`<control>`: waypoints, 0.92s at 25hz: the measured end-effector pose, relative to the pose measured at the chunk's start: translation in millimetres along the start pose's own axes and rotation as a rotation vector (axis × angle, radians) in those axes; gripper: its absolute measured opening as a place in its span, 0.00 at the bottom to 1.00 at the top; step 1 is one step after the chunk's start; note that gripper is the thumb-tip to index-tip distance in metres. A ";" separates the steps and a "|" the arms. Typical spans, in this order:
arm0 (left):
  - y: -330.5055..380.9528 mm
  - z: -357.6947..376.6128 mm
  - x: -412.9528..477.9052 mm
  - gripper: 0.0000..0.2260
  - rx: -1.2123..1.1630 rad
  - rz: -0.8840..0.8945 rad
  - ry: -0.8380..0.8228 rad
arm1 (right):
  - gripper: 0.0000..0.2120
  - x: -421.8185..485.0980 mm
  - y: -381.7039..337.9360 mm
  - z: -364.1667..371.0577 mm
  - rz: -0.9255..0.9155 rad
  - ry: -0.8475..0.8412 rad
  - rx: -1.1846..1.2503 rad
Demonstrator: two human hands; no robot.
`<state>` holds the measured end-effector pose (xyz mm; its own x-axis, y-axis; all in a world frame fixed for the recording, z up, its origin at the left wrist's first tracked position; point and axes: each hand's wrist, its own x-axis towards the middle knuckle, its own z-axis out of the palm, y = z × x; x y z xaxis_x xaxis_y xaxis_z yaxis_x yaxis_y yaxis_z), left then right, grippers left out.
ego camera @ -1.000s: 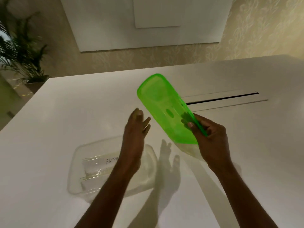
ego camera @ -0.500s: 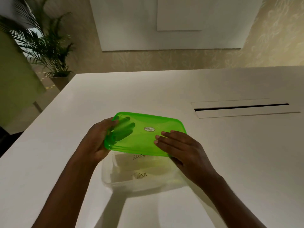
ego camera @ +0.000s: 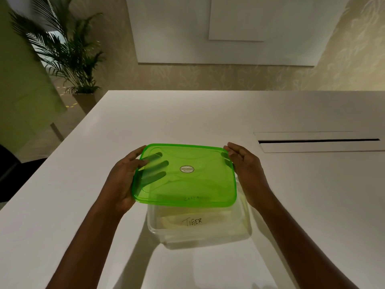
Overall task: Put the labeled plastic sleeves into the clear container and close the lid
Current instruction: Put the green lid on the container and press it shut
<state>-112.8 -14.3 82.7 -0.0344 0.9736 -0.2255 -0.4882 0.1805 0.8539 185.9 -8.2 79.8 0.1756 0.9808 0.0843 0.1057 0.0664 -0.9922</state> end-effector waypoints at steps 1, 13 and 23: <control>-1.5 0.4 -0.2 0.21 0.003 0.001 -0.003 | 0.15 2.0 0.5 3.3 0.023 0.013 0.044; -25.1 17.9 3.3 0.18 0.501 0.215 0.189 | 0.11 12.2 4.9 5.9 0.085 0.140 -0.021; -61.8 18.5 -11.0 0.24 0.663 0.106 0.267 | 0.11 13.0 34.0 -5.8 0.126 0.034 -0.219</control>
<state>-66.1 -33.5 41.1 -0.3058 0.9385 -0.1602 0.1585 0.2161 0.9634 197.5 5.7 47.7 0.2332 0.9719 -0.0323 0.2895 -0.1011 -0.9518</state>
